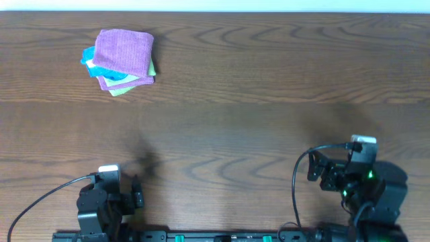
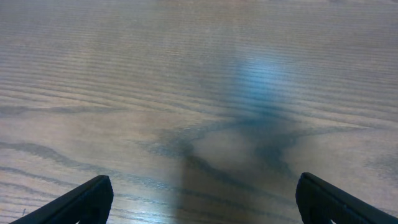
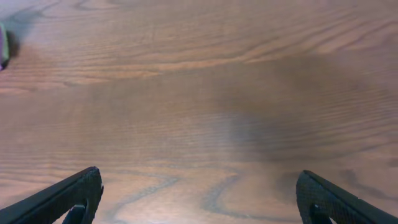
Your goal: Fold the cloth
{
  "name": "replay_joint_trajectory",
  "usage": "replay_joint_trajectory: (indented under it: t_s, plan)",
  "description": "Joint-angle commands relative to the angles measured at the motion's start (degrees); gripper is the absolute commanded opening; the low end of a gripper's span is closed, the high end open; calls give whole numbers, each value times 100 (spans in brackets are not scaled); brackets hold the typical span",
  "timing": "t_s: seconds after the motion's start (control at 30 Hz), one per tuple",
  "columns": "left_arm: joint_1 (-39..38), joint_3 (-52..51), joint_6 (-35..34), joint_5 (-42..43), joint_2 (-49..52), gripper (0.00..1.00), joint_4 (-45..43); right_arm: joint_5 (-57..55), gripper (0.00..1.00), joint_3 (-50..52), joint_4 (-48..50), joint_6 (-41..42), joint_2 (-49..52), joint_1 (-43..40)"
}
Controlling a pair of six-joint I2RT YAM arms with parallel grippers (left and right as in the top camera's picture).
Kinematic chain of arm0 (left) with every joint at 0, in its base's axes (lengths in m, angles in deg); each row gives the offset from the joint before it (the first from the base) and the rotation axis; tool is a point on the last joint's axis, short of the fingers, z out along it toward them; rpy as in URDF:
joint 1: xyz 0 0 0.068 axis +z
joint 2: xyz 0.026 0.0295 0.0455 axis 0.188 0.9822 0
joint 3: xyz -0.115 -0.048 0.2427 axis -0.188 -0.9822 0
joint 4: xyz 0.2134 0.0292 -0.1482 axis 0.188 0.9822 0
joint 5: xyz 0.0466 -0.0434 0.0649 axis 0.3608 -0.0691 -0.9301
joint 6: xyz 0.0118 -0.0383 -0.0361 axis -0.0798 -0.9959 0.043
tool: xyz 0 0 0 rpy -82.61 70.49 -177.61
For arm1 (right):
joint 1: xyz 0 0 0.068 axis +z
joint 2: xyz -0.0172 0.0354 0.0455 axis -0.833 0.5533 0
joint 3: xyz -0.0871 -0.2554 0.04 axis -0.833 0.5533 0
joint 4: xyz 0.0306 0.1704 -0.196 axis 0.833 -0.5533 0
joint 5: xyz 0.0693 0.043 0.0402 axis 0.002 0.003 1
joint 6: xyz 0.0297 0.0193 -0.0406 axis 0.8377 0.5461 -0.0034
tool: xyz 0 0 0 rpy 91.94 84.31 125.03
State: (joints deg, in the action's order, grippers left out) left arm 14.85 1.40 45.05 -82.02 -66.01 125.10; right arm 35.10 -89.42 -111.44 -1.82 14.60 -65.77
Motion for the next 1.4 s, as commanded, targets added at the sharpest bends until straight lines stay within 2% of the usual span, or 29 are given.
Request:
replay_joint_trajectory:
  t_s: [0.0,0.2,0.43,0.6,1.37]
  plan:
    - [-28,-48,44,-81,-59,95,339,-144,99,505,44,-658,-601,122]
    - [-28,-48,44,-81,-59,95,339,-103,99,1537,275,-1049,-1580,295]
    - [-28,-48,44,-81,-59,95,339,-170,99,2122,234,-1174,-2312,304]
    - [-28,-48,44,-81,-59,95,339,-227,99,2378,269,-1178,-2304,308]
    - [-28,-48,44,-81,-59,95,339,-299,99,2374,278,-1176,-2302,308]
